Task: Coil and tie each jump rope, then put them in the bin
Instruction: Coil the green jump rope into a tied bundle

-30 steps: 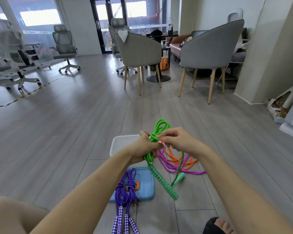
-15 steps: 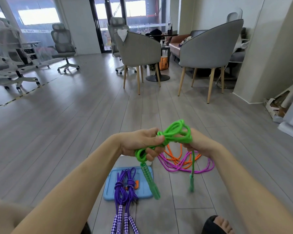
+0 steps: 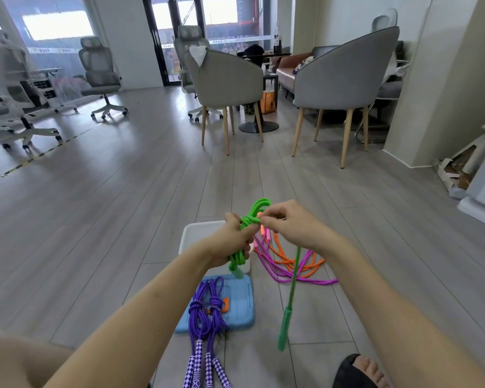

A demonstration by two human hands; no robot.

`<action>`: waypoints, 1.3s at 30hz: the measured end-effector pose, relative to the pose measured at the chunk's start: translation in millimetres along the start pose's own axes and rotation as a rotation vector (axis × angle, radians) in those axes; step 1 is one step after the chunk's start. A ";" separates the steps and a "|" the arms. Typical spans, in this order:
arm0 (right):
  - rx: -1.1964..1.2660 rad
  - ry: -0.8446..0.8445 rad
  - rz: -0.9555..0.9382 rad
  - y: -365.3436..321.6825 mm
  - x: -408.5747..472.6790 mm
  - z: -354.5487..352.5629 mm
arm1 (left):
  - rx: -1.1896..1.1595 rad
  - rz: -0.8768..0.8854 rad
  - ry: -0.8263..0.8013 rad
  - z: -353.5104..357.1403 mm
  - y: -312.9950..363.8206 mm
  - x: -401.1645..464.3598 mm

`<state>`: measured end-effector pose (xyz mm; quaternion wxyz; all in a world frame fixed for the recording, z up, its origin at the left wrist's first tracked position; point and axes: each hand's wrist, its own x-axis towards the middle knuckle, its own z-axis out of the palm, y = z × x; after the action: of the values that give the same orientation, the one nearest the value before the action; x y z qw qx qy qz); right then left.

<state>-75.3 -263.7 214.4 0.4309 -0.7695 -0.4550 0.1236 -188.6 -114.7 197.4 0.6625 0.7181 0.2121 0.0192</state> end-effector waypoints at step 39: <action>0.018 -0.063 0.061 -15.7 -3.4 -0.4 | -0.221 0.032 -0.154 4.1 0.9 -10.7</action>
<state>-86.3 -263.3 226.1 0.4195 -0.7747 -0.4436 0.1648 -196.8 -122.1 200.4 0.7515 0.6434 0.1459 -0.0022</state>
